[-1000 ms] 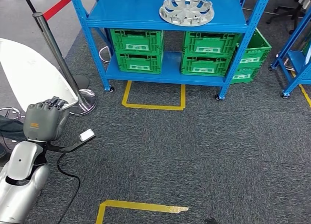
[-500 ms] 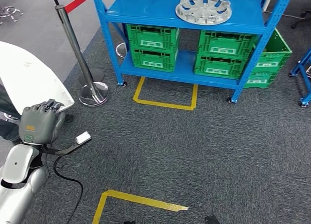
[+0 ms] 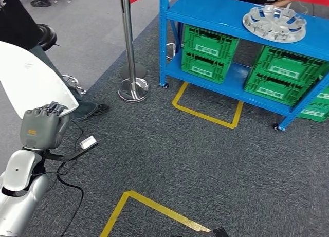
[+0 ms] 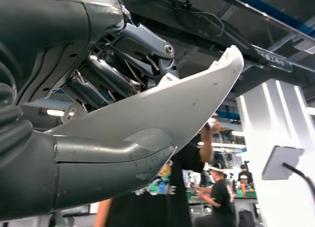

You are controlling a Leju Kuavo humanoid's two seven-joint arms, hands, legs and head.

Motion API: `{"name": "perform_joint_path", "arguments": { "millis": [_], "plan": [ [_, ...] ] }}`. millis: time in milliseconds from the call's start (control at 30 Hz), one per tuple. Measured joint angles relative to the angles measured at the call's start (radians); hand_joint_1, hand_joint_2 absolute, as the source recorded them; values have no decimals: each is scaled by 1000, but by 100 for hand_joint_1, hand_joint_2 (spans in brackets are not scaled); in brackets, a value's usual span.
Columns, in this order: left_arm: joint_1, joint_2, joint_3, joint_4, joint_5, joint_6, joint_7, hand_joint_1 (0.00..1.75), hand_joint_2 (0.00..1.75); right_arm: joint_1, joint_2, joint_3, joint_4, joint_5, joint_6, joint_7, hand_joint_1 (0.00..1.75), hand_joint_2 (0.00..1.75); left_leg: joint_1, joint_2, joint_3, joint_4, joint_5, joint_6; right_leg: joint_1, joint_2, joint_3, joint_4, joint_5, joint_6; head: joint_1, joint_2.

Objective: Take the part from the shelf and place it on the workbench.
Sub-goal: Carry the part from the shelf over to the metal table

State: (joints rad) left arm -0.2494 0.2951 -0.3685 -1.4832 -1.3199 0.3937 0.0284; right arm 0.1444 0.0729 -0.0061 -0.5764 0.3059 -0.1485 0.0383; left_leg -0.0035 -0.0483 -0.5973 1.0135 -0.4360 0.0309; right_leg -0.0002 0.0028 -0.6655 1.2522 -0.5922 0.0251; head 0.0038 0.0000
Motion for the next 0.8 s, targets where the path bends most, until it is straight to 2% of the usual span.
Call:
{"name": "perform_joint_path", "arguments": {
  "millis": [33,67,100,133,167,200,233,300,367,400,433,467,500,533,567,600,633,667,700,733,767,800],
  "plan": [
    [0,0,0,0,0,0,0,175,175,-1,0,0,0,0,0,0,0,0,-2,-14,-1,0,2,0,3,13,32,-68,39,-11,0,0],
    [0,-1,0,0,0,0,0,175,175,-2,-2,0,0,0,0,0,0,0,-5,-27,-2,0,4,-1,6,36,67,-139,68,-25,-1,0],
    [0,-1,0,0,0,0,0,175,175,-2,-3,-1,0,0,0,-1,0,0,-4,-38,-4,1,6,-3,8,55,94,-196,86,-35,-2,0],
    [0,-2,0,0,0,0,0,175,175,-3,-5,-1,0,0,0,-1,0,0,-2,-48,-7,1,9,-7,11,67,111,-230,93,-42,-2,0],
    [1,-2,0,0,0,0,0,175,175,-3,-6,-1,0,0,0,-1,0,0,1,-58,-10,0,12,-13,13,70,118,-242,92,-46,-2,0],
    [2,-1,0,0,0,0,0,175,175,-3,-6,-1,0,0,0,-2,0,0,3,-70,-13,-2,16,-20,14,59,122,-249,97,-45,-1,0],
    [3,0,0,0,0,0,-1,175,175,-4,-4,-1,0,0,0,-2,0,0,4,-71,-16,-2,18,-26,12,48,128,-259,103,-44,-1,0],
    [2,4,1,-1,0,0,-1,175,175,-5,-2,-2,0,0,0,-2,0,0,4,-33,-33,28,-7,-38,4,23,138,-281,118,-44,-7,0],
    [-2,5,1,-1,0,0,-2,175,175,-2,-1,-3,0,0,0,-3,0,0,9,19,-81,130,-68,-54,0,-3,141,-292,122,-45,-14,0],
    [-2,5,0,-1,0,0,-2,175,175,-1,-1,-4,0,0,1,-2,0,0,15,29,-110,192,-96,-63,-1,-17,141,-292,122,-44,-15,0],
    [0,5,0,-1,0,0,-2,175,175,0,0,-4,0,0,1,-2,0,0,21,33,-130,237,-110,-71,-4,-31,141,-292,120,-42,-15,0],
    [2,5,0,0,0,0,-2,175,175,1,0,-4,0,0,1,-2,0,0,27,37,-135,251,-106,-79,-7,-45,141,-291,118,-38,-15,0],
    [3,6,0,0,0,0,-2,175,175,0,1,-4,0,0,1,-2,0,0,33,42,-120,226,-84,-88,-11,-59,141,-289,116,-33,-15,0],
    [3,6,0,0,0,0,-2,175,175,0,1,-4,0,0,1,-2,0,0,38,55,-87,169,-51,-96,-15,-72,142,-286,112,-26,-15,0],
    [2,6,0,0,0,0,-2,175,175,-1,1,-4,0,0,1,-2,0,0,42,83,-51,103,-24,-104,-17,-84,143,-281,108,-17,-16,0],
    [0,6,0,0,0,0,-2,175,175,-1,0,-5,0,1,1,-2,0,0,42,107,-22,49,-6,-103,-17,-95,142,-272,101,-8,-19,0],
    [-1,5,0,-1,0,0,-2,175,175,-2,0,-6,0,2,1,-3,0,0,40,123,-5,17,-1,-94,-14,-105,143,-266,95,2,-20,0],
    [-1,5,0,-1,0,0,-2,175,175,-2,-1,-6,0,3,1,-3,0,0,37,129,-3,8,-4,-82,-11,-115,143,-261,91,9,-20,0],
    [-1,5,-1,-1,0,-1,-2,175,175,-2,-1,-6,0,5,1,-3,0,0,33,117,-7,9,-6,-65,-11,-126,145,-259,88,14,-19,0],
    [0,6,0,-1,0,-1,-2,175,175,-2,0,-6,0,8,1,-3,0,0,32,103,-9,10,-6,-53,-13,-133,146,-260,85,19,-16,0],
    [0,8,0,-1,0,-1,-2,175,175,-3,0,-6,0,11,2,-3,0,0,32,91,-11,9,-4,-45,-17,-121,144,-254,76,24,-15,0],
    [-1,8,0,-1,0,-1,-2,175,175,-4,0,-6,0,14,3,-4,0,0,32,79,-12,8,-3,-37,-21,-98,134,-232,59,27,-13,0]
  ]
}}
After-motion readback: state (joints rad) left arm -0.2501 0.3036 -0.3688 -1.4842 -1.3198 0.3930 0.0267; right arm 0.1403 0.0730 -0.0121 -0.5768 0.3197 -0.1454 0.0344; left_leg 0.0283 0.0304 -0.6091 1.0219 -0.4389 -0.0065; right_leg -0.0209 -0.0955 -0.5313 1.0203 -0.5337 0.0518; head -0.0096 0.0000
